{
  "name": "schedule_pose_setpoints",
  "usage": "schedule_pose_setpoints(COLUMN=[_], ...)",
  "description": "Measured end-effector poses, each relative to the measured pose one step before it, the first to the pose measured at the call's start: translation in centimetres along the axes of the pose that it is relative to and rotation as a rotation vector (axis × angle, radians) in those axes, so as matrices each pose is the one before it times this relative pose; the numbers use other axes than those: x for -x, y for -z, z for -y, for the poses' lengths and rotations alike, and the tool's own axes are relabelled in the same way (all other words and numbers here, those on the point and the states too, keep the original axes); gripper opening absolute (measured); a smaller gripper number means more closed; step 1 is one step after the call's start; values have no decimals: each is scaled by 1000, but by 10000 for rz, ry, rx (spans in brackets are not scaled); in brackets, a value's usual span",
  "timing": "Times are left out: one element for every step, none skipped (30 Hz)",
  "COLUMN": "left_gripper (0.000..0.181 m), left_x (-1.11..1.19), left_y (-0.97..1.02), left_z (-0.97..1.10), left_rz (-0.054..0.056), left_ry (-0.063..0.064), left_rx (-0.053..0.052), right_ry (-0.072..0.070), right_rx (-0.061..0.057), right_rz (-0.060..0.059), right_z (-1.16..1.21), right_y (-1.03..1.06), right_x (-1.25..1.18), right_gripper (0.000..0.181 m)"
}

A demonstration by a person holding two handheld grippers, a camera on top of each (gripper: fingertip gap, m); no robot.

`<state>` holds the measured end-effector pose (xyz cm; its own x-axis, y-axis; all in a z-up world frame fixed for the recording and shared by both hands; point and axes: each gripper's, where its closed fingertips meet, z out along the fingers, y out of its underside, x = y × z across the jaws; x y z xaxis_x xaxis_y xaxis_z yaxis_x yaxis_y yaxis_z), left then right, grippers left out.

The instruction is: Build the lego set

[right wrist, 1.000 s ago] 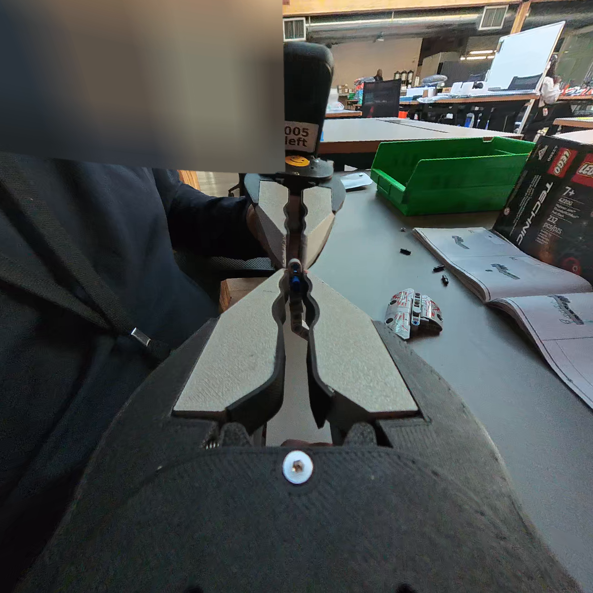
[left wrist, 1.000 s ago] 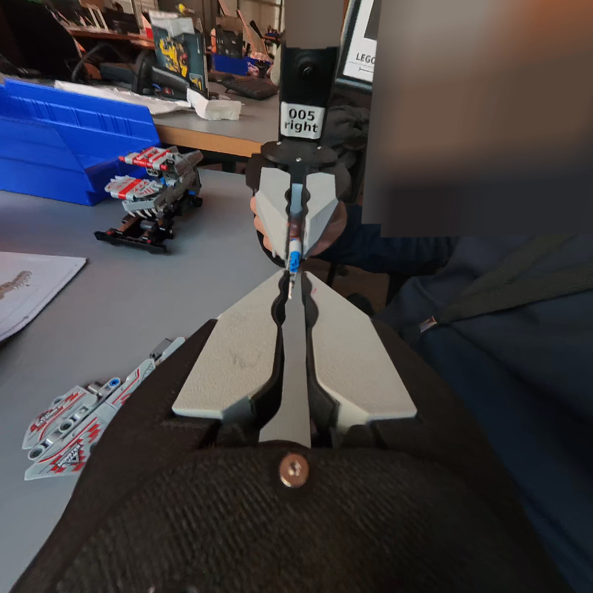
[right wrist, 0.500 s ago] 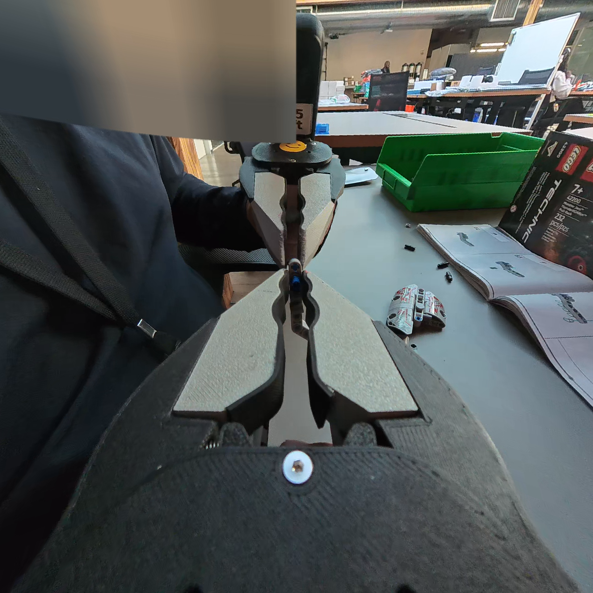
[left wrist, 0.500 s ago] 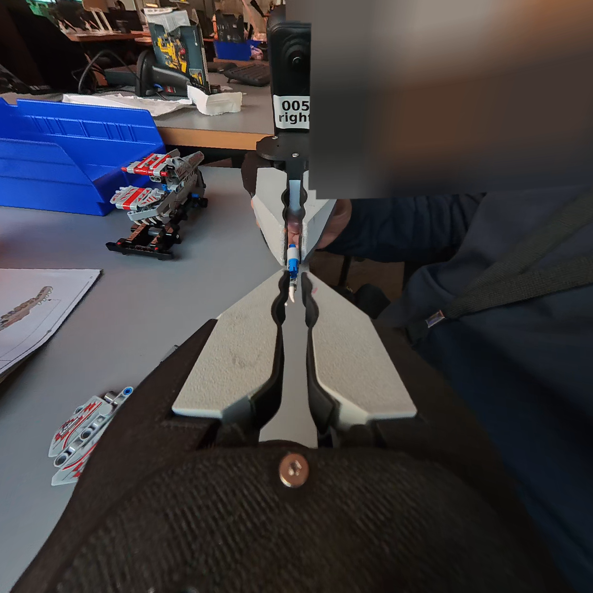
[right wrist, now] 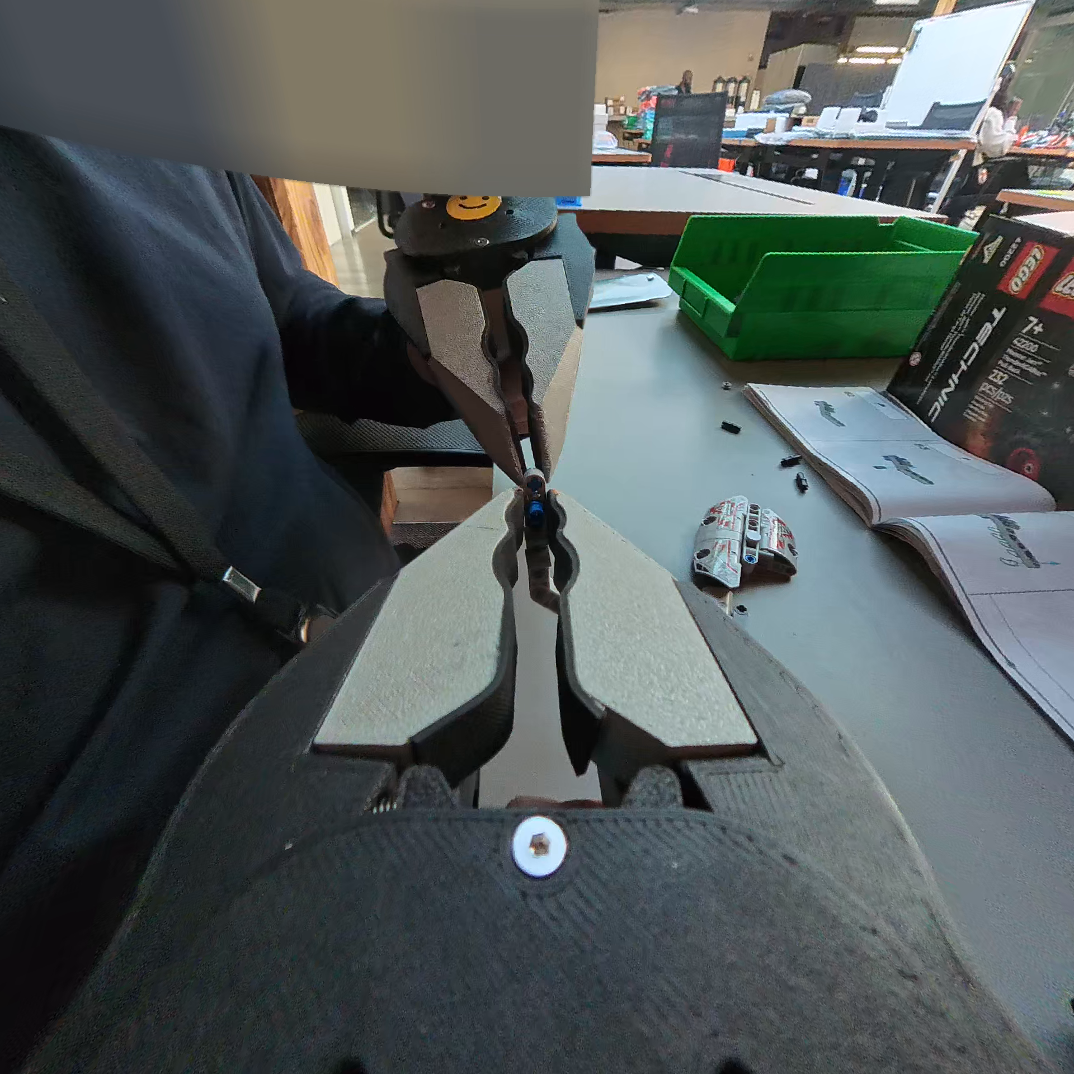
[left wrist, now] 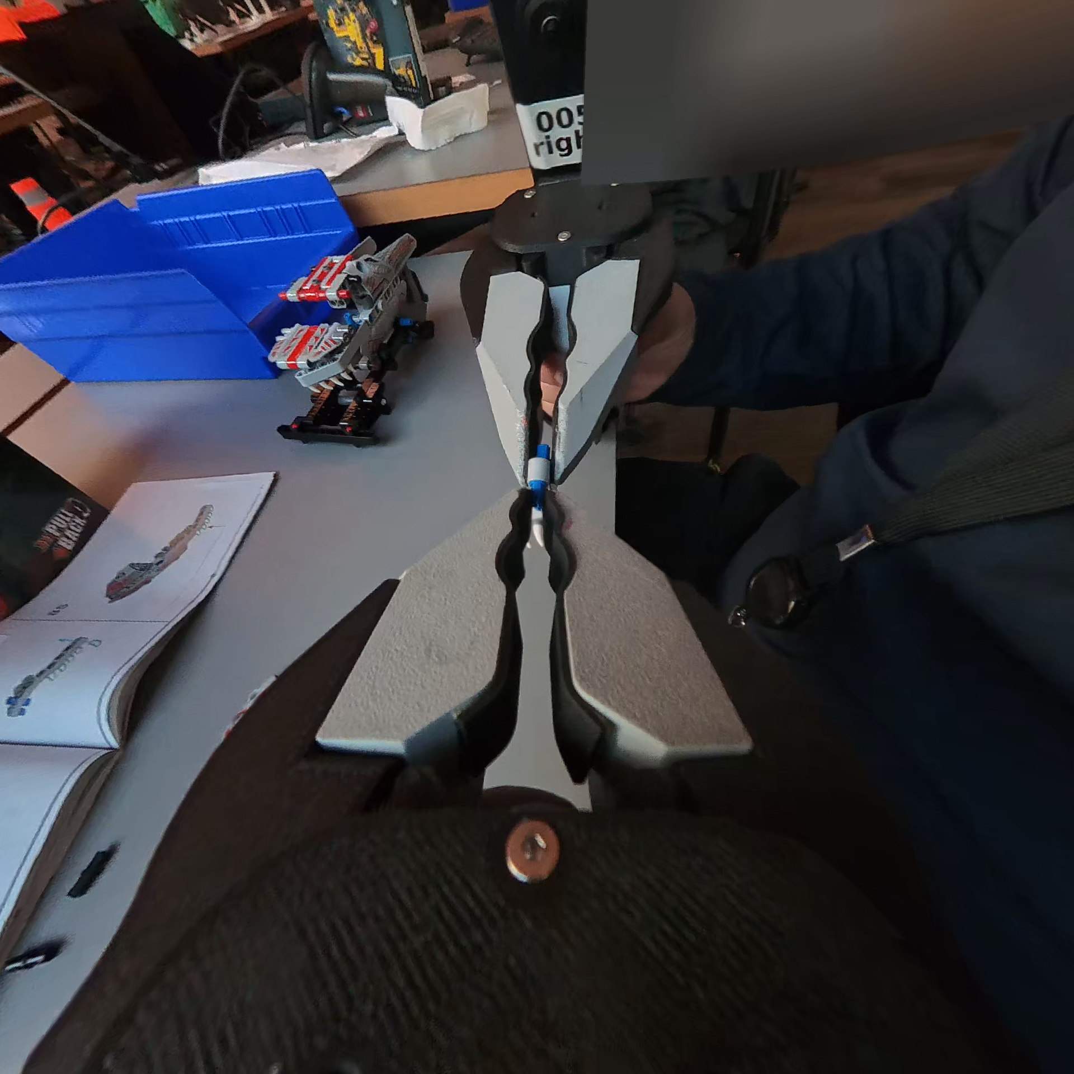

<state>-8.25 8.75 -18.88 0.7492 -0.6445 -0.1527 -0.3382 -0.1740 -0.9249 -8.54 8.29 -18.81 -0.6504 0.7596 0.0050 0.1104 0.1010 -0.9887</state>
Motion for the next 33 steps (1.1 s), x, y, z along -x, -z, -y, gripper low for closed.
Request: schedule_pose_setpoints(left_gripper=[0, 0, 0, 0, 0, 0, 0, 1, 1, 1, 1, 1, 2, 2, 7, 8, 9, 9, 7, 6, 6, 6, 5, 5, 5, 4, 2, 2, 2, 2, 2, 3, 4], left_x=[-21, -78, -137, -4, 65, -15, -101, 268, 280, 64, 267, 296, 241, 212, 228, 172, 115, 46, 48, 80, 206, 169, 140, 113, 139, -2, 13, 90, 91, 36, 15, 23, 28], left_y=[-16, -9, 6, 24, 32, 12, -56, -74, -28, -19, -133, -102, -28, 31, 17, 26, 51, 89, 70, 8, -37, -56, -80, -96, -12, 40, 50, 17, 20, 22, 8, 8, -4], left_z=[58, 54, 37, 40, 88, 68, -9, 233, 304, 62, -519, -600, -237, -36, -154, -152, -11, 143, 191, 157, 95, 79, 64, -36, 40, 105, 65, -22, -25, 14, 12, 31, 101], left_rz=[154, 54, -65, -23, 33, -40, -178, 69, 79, -86, -48, -71, -55, -17, 18, 42, 78, 104, 152, 218, 310, 291, 245, 165, 105, -61, -116, -87, -95, -120, -101, -81, -52], left_ry=[-143, -154, -93, -12, -25, 1, 124, 226, 187, 91, 213, 321, 275, 305, 292, 201, 54, -69, -178, -275, -298, -289, -208, -91, 38, 152, 246, 312, 300, 264, 242, 210, 177], left_rx=[44, 0, -15, -28, -69, -52, -5, -241, -346, -201, 183, 291, 6, -121, -4, 18, -66, -137, -125, -72, -21, -16, -23, 13, -58, -99, -72, -35, -46, -74, -60, -61, -88], right_ry=[59, 66, 25, -24, -29, -59, -125, -194, -274, -516, -776, -705, -432, -251, -128, -121, -181, -210, -260, -329, -400, -404, -321, -230, -112, -32, -37, -66, -96, -98, -74, -54, -109], right_rx=[-38, -12, 13, 2, -54, -44, -12, -174, -242, -49, 165, 110, -141, -249, -262, -160, -43, -12, -36, -75, -67, -63, -95, -128, -89, -71, -118, -176, -166, -123, -63, -44, -27], right_rz=[10, 49, 80, 17, -8, 53, 101, -78, -15, 191, 140, 141, 129, 37, 30, -82, -145, -87, -60, -55, 6, 50, 72, 34, -17, 65, 83, 91, 105, 80, 39, -20, -16], right_z=[44, 21, 1, 38, 98, 53, -50, 153, 253, -10, -377, -403, -70, 245, 417, 267, 78, -23, -27, 10, 22, 48, 81, 130, 70, 53, 143, 245, 242, 170, 69, 10, -26], right_y=[41, 40, 21, -8, 12, 20, 38, 46, 90, 22, -67, -152, -76, 38, 111, 115, 119, 77, 40, -7, -49, -72, -77, -55, -15, 9, 26, 27, 19, -7, -34, -52, -82], right_x=[32, 90, 115, 12, -44, 27, 63, -261, -269, -126, -368, -379, -208, -135, -42, -183, -313, -266, -244, -250, -174, -90, -13, -12, -62, 94, 126, 134, 148, 92, 30, -43, -57], right_gripper=[4, 5, 3, 3, 3, 3, 3, 4, 3, 4, 4, 4, 4, 5, 5, 5, 5, 5, 4, 4, 4, 4, 4, 4, 4, 4, 4, 4, 4, 4, 5, 5, 5])
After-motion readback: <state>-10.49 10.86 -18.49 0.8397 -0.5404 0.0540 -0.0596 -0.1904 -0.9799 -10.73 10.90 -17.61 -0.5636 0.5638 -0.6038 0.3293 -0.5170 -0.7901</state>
